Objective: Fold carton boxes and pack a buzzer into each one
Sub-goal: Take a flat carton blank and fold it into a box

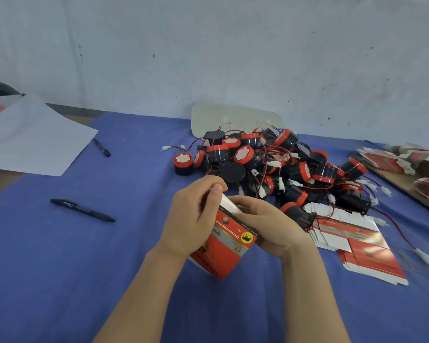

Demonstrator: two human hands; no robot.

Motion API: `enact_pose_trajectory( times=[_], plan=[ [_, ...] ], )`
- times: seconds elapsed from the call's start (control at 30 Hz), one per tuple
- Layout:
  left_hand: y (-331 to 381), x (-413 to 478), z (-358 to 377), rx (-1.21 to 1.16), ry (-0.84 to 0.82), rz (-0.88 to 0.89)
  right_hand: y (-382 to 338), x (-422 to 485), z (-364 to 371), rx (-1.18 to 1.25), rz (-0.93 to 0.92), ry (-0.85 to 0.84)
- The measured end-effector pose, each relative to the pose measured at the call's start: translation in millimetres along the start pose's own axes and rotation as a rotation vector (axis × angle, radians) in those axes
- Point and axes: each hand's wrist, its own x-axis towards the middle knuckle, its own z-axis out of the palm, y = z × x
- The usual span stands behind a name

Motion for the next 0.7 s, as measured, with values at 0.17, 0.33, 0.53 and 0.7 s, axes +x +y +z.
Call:
enact_pose_trajectory(
  times=[0.17,0.33,0.53,0.7],
  plan=[
    [1.1,0.8,-0.1,-0.072,0.050,-0.018,-0.4,-0.7,2.9,0.222,-0.040,0.054],
    [0.5,-0.4,2.7,0.038,0.154,0.048,-0.8,4.0,11.8,0.450,-0.071,0.129],
    [-7.9,-0.9,9.2,0.008,0.190,-0.154,0.1,12.1,20.5,0.393,-0.382,0.452],
    [-9.0,3.6,19.3,-0.380,0.083,-0.550,6.5,19.7,34.7,-0.059,-0.586,0.660]
  ],
)
